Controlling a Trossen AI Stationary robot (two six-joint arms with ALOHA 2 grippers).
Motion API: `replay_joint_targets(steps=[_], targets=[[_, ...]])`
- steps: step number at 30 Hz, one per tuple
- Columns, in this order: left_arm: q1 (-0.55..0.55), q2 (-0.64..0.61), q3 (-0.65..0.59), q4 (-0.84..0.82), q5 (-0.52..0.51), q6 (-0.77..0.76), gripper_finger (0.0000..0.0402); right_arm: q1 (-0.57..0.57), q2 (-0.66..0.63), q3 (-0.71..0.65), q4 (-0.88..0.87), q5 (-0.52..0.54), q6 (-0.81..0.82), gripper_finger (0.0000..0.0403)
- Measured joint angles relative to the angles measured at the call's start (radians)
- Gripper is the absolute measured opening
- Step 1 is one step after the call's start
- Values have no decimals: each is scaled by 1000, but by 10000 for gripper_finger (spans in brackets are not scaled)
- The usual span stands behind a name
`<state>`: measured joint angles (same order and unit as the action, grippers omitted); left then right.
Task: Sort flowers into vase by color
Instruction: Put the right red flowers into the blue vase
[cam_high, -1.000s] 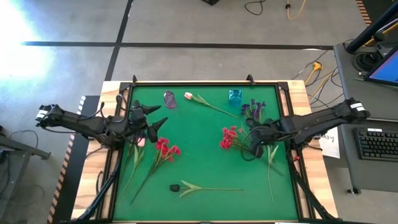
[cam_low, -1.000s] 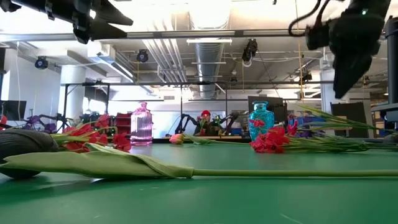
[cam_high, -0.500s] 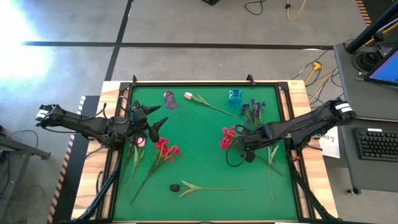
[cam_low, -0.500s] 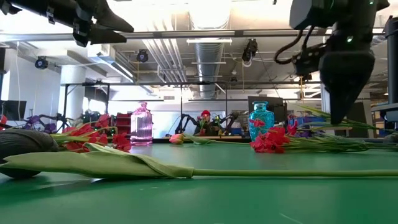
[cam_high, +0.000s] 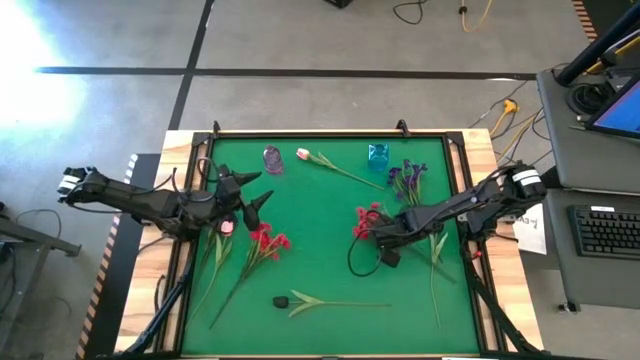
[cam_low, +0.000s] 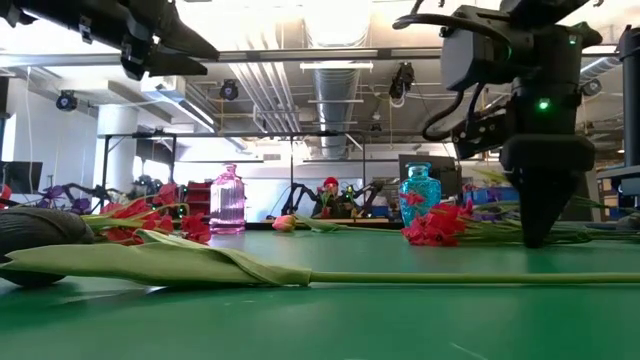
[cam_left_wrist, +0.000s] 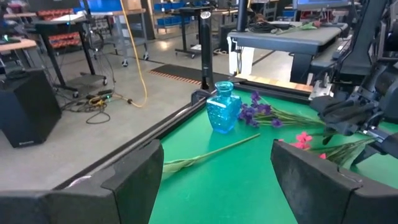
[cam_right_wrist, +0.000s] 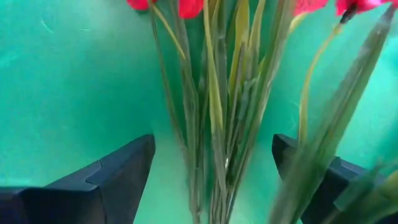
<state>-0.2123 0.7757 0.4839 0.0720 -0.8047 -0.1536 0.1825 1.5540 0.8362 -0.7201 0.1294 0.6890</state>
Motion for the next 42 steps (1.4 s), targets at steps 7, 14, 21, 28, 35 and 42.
replay_joint_targets(steps=[7, 14, 21, 28, 35, 42], targets=[[0, 67, 0, 28, 1, -39, 283, 1, 28, 15, 7, -13, -8, 231], [0, 121, 8, 77, 0, -32, 283, 2, 9, 14, 30, -26, 2, 110], [0, 110, 13, 79, -50, -31, 283, 1, 6, 15, 52, -6, 9, 24], [-3, 114, 13, 47, -16, -37, 283, -2, -34, 94, 19, -12, -54, 21], [-7, 115, 11, 29, 21, -50, 283, -8, -136, 176, -101, 4, -77, 19], [-7, 117, 11, 31, 126, -51, 283, -7, -320, 172, -58, 141, -126, 18]])
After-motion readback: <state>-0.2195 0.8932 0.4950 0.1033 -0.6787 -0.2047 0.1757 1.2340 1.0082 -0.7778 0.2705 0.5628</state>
